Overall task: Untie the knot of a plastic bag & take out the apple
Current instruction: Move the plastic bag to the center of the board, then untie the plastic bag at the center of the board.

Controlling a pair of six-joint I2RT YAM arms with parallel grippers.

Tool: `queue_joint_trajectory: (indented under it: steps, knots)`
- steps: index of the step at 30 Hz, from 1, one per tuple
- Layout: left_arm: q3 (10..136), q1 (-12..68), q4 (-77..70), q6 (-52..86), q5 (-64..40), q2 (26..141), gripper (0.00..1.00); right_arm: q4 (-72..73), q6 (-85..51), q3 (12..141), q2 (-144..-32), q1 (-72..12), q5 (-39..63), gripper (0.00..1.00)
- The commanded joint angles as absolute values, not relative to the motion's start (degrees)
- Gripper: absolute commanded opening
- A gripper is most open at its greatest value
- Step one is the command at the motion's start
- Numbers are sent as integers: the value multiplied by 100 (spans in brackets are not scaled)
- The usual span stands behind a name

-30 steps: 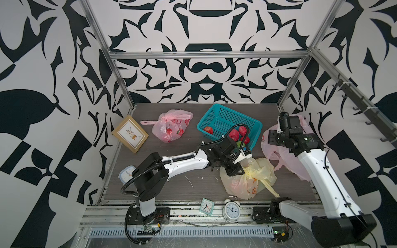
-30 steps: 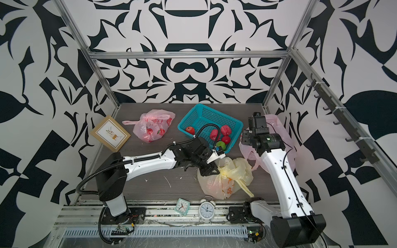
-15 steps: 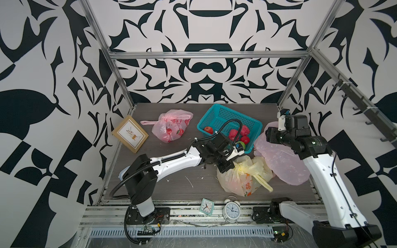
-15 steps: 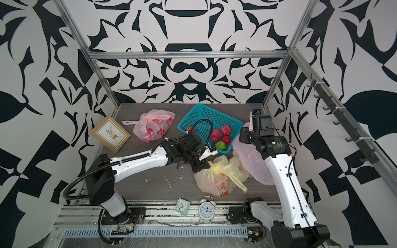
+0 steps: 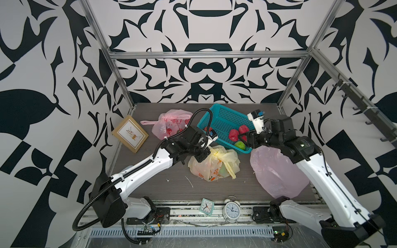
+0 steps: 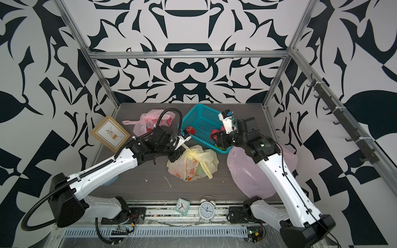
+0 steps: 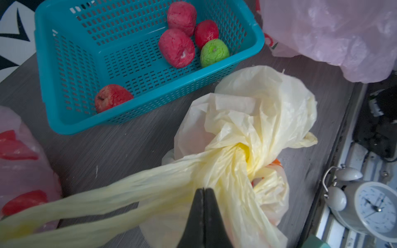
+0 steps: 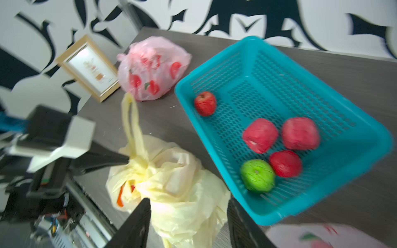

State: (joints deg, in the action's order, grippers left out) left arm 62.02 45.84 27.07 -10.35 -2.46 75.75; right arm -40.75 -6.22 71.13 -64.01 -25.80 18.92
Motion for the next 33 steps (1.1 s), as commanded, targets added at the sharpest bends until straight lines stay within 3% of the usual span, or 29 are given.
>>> queue_joint_trajectory:
  steps: [1,8,17,27,33]
  knots:
    - [5835,4281,2446,-1224,183,7119,0,-3842,-236,7087,-7054,-3218,1826,58]
    - [5345,3688,1950,-1168,-238,6542,0,-3068,-68,6724,-7666,-3591,1833,62]
    - [5504,3667,1925,-1165,-482,7021,0,-1850,-1,6469,-7307,-3818,1703,65]
    - [5549,3663,1843,-1213,-517,7023,0,-3136,938,7469,-8296,-3837,1785,66]
    - [5545,3662,1876,-1204,-595,6984,0,-3157,1167,7679,-8668,-3876,1653,64]
